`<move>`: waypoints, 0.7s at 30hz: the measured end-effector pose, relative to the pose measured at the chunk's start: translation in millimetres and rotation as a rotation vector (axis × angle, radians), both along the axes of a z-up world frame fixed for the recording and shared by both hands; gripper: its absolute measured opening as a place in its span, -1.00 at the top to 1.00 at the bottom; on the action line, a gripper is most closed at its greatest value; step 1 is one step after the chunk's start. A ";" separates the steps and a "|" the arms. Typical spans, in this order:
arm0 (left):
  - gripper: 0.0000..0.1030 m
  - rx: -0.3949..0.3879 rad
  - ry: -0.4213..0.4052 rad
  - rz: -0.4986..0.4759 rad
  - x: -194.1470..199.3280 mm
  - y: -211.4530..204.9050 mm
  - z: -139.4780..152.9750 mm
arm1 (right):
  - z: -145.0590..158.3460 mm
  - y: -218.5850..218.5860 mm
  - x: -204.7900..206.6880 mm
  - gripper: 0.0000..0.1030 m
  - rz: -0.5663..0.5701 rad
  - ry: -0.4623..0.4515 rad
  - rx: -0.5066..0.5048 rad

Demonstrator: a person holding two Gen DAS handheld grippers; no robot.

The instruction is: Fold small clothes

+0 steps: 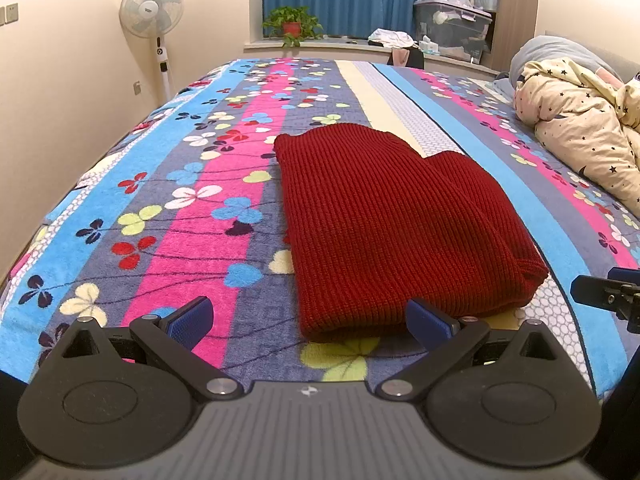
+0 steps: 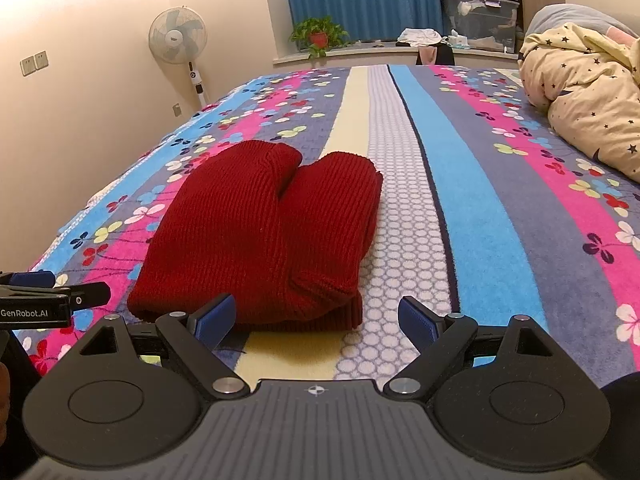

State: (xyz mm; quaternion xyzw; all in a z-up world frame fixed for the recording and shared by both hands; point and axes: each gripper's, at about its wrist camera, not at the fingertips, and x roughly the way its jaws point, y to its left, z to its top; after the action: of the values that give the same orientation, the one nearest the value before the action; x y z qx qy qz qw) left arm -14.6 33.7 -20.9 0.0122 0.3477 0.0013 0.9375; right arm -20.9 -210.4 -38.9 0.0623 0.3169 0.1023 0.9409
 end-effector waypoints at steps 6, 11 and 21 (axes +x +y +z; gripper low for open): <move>-0.99 0.003 -0.003 -0.006 -0.3 -0.5 -0.7 | -1.4 0.1 0.5 -0.73 -0.001 0.002 0.000; -0.99 0.010 -0.006 -0.014 -0.4 -1.3 -1.4 | -1.5 0.0 0.7 -0.73 -0.001 0.002 0.001; -0.99 0.016 -0.016 -0.027 -1.3 -2.9 -0.8 | -1.3 0.7 0.5 -0.73 -0.001 0.002 0.000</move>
State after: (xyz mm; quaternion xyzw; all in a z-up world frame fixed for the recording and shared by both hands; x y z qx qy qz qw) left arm -15.9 30.8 -21.7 0.0245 0.3401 -0.0086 0.9400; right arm -20.4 -209.6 -40.2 0.0625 0.3180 0.1020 0.9405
